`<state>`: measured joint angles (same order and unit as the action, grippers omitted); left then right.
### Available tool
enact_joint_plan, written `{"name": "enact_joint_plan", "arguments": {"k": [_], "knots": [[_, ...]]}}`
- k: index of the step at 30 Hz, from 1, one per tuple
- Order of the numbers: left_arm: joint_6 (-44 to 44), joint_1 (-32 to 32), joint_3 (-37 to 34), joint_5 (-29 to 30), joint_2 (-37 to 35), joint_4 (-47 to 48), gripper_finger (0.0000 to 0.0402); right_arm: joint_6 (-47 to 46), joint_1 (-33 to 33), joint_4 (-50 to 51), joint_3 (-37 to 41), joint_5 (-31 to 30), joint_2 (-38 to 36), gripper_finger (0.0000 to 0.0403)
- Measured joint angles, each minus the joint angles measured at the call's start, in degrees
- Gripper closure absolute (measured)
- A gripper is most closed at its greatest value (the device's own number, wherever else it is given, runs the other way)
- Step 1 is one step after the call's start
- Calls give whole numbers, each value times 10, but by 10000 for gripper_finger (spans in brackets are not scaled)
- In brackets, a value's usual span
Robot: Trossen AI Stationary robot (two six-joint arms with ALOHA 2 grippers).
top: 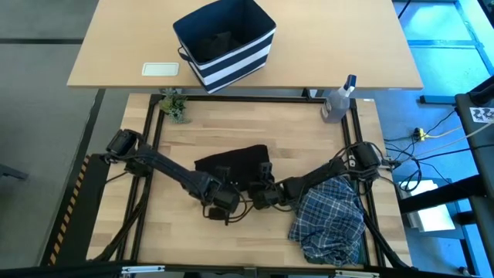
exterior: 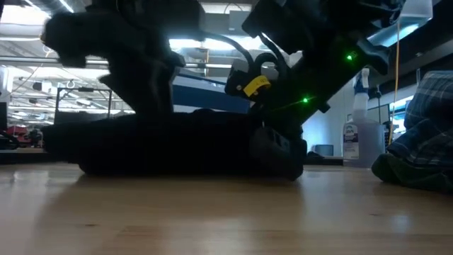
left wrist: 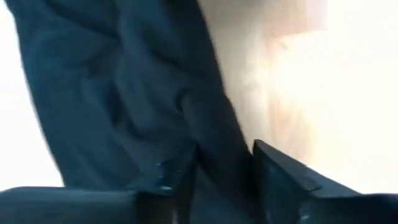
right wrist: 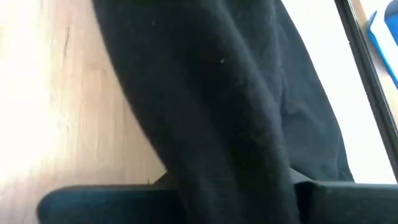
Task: Fold Laundry from Bin
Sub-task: Stack the folded black shirt on top of the folded blue checkered pants
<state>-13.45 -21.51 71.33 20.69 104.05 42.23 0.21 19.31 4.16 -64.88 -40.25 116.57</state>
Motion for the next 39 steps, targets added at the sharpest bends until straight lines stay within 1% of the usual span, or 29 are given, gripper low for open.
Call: {"name": "enact_joint_plan", "arguments": {"k": [3, 5, 7, 11, 20, 22, 24, 28, 32, 37, 39], "knots": [[-17, -10, 0, -22, -1, 15, 218, 0, 0, 11, -11, 11, 0, 362], [-39, -20, 0, -23, -1, 30, 198, -1, 0, 16, -24, 25, 0, 362], [-63, -30, 0, -16, -1, 41, 183, 0, 0, 21, -36, 26, 0, 362], [-121, -48, 0, 21, -1, 54, 167, 1, 0, 31, -58, 35, 0, 362], [-247, -78, 0, 24, 0, 47, 164, -1, -13, 61, -85, 60, 0, 362], [-268, -83, 0, 37, 0, 50, 164, -2, -18, 61, -86, 70, 0, 362], [-288, -87, 0, 53, 0, 67, 164, -9, -22, 62, -86, 73, 0, 362], [-329, -87, 0, 57, 12, 104, 164, -14, -23, 62, -86, 79, 0, 362], [-343, -89, 0, 52, 28, 92, 164, -14, -23, 64, -86, 86, 0, 362], [-345, -94, 0, 47, 31, 35, 164, -17, -26, 63, -86, 99, 0, 362], [-347, -96, 0, 47, 31, 26, 164, -18, -29, 63, -86, 104, 0, 362]]}}
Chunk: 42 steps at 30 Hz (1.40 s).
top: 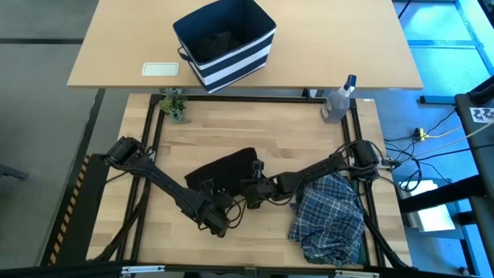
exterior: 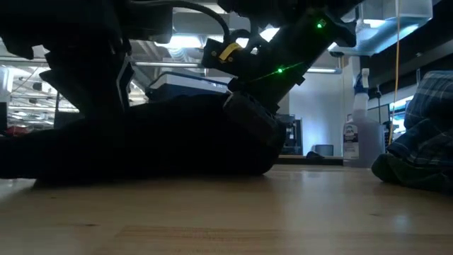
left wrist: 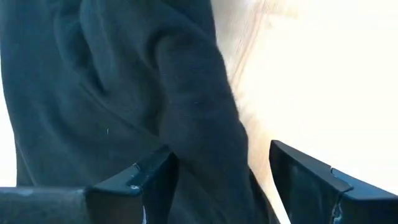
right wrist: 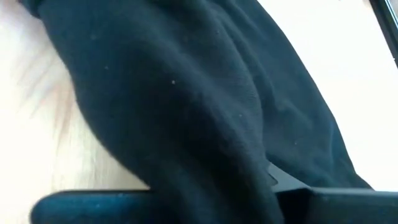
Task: Fold Laundry from Bin
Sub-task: Stack the folded black shirt on top of the folded blue checkered pants
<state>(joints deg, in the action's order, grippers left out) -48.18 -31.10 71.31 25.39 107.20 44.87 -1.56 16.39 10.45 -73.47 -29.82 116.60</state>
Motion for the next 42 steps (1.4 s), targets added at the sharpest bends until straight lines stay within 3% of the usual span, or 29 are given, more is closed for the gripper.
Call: {"name": "enact_joint_plan", "arguments": {"k": [10, 15, 21, 25, 30, 36, 42], "knots": [[-54, 3, 0, 9, 48, 61, 165, -4, -4, -1, 0, 15, 0, 362], [-113, 5, 0, 45, 56, 161, 165, -5, -4, -2, 0, 24, 0, 362], [-131, 5, -3, 94, 56, 191, 171, -4, -3, 0, 0, 29, -2, 362], [-128, 11, -17, 101, 56, 190, 227, -3, -4, 22, -9, 41, -5, 362], [-84, 11, -22, 104, 56, 189, 368, -1, -3, 113, -61, 47, -7, 362], [-33, 14, -3, 110, 56, 206, 379, -4, 1, 240, -134, 53, -9, 362], [6, 5, 63, 160, 52, 274, 379, -31, 27, 358, -189, 50, -32, 362]]}}
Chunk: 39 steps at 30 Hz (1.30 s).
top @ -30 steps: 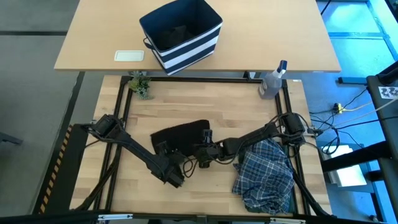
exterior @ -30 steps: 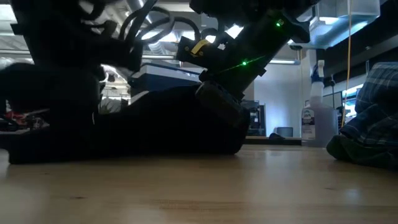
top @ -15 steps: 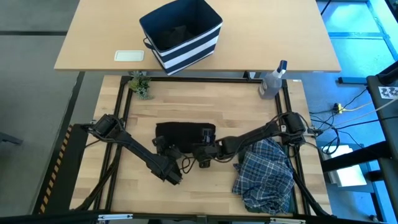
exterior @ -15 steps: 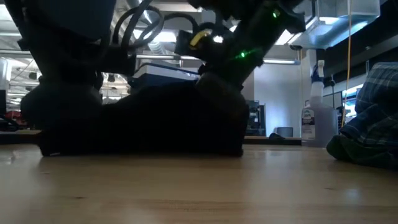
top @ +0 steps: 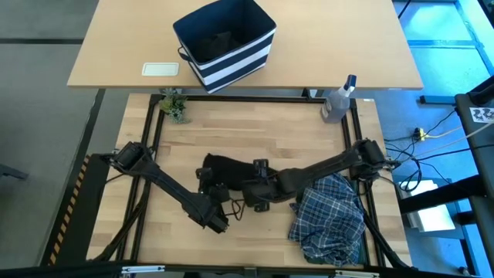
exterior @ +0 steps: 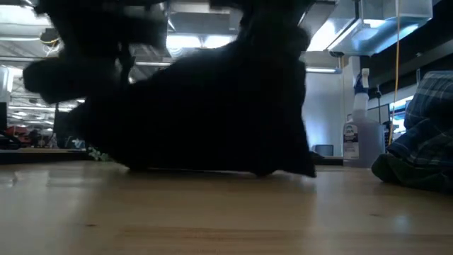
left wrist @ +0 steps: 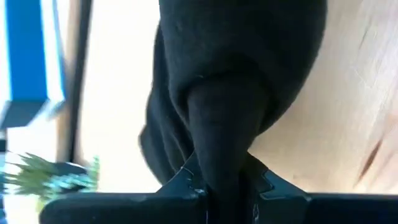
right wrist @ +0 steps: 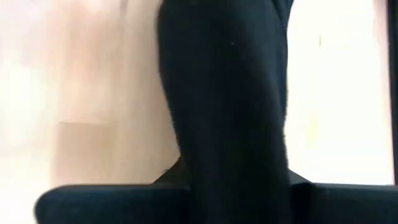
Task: Fold Laundry from Bin
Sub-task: Stack the folded black shirt on top of the folded blue checkered pants
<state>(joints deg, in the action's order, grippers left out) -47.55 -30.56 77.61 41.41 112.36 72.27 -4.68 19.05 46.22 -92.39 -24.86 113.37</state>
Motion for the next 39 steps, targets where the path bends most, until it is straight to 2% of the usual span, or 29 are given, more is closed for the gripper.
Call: {"name": "enact_joint_plan", "arguments": {"k": [3, 14, 19, 24, 35, 39], "knots": [[32, -3, 45, 35, 0, 37, 379, -20, 19, 23, -2, 0, -31, 362], [239, 29, 205, 128, 0, 55, 379, -118, 82, 98, -2, -42, -169, 362], [315, 43, 265, 163, 0, 53, 379, -165, 117, 101, -2, -45, -201, 362], [413, 58, 303, 164, 0, 27, 379, -224, 159, 126, -2, -37, -207, 362], [693, 103, 254, 12, -71, -231, 379, -323, 250, 126, -2, -17, -207, 362], [774, 137, 235, -90, -86, -304, 379, -357, 264, 106, -2, -2, -207, 362]]}}
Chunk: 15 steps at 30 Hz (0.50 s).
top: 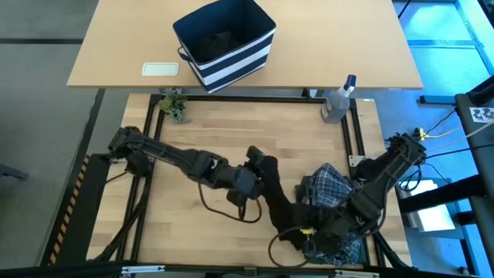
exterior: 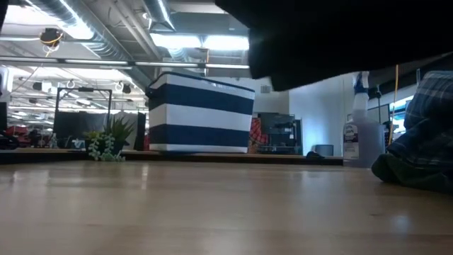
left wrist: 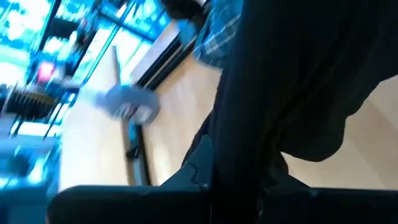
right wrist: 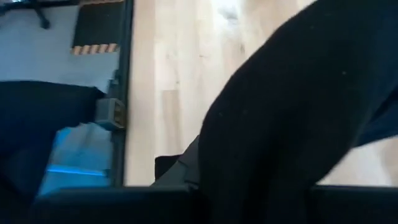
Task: Fold Laundry from Bin
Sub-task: Stack the folded black shirt on top of the folded blue checkered pants
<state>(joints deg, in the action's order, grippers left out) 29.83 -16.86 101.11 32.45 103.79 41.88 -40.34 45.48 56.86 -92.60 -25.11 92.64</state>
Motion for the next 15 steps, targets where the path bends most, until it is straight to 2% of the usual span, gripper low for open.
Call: {"name": "enact_joint_plan", "arguments": {"k": [4, 9, 13, 15], "knots": [[64, 26, -17, -68, 0, -65, 379, -40, 7, -3, 0, 14, 1, 362], [100, 48, -35, -130, 1, -122, 379, -102, 7, 4, 17, 48, 2, 362], [104, 56, -35, -147, 1, -131, 379, -118, 8, 10, 29, 54, 2, 362], [104, 59, -35, -149, 2, -131, 379, -119, 14, 17, 34, 37, 2, 362]]}}
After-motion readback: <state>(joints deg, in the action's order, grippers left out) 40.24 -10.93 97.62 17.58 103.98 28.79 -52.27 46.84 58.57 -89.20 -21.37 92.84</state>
